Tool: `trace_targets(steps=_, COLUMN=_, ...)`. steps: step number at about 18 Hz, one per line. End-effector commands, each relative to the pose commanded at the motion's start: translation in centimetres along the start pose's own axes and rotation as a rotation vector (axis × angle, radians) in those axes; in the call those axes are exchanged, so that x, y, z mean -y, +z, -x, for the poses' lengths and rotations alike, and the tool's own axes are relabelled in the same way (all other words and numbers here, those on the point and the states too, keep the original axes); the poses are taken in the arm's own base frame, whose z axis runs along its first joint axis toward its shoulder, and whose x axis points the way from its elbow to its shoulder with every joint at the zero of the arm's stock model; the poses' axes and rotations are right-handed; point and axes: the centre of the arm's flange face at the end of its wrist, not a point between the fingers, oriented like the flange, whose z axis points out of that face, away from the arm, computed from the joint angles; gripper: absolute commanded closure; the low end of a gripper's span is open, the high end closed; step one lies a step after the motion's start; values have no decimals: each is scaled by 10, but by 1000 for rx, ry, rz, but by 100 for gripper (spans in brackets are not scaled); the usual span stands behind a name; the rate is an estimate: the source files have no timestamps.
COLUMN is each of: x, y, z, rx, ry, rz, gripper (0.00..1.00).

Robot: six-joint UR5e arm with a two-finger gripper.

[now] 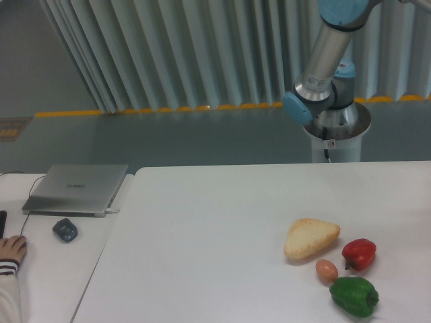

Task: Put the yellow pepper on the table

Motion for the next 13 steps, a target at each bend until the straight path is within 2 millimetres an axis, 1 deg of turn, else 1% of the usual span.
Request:
trace_targets(steps=3, x=25, y=-20, z=-1, rx=-6, ry=31, rz=-32, gripper=57)
trace_targets(steps=6, x=41, y=-30, z=-8, rx=2, ry=4, rz=-215, gripper=57)
trace_targets(steps=7, x=47, y=-33, z=-10, rx=0, ry=-13, rz=-253, gripper=57)
trace_targets(steps=9, x=60, y=-37, z=-12, rx=-8, ry=-69, rz=-263, gripper=57)
trace_targets(steps=11, x=100, y=-39, z=-16, rx=-18, ry=-101, rz=-279, gripper=57)
trace_targets(steps=13, x=131, y=-44, z=-21, rx=-25, ry=-157, rz=-309, gripper=57)
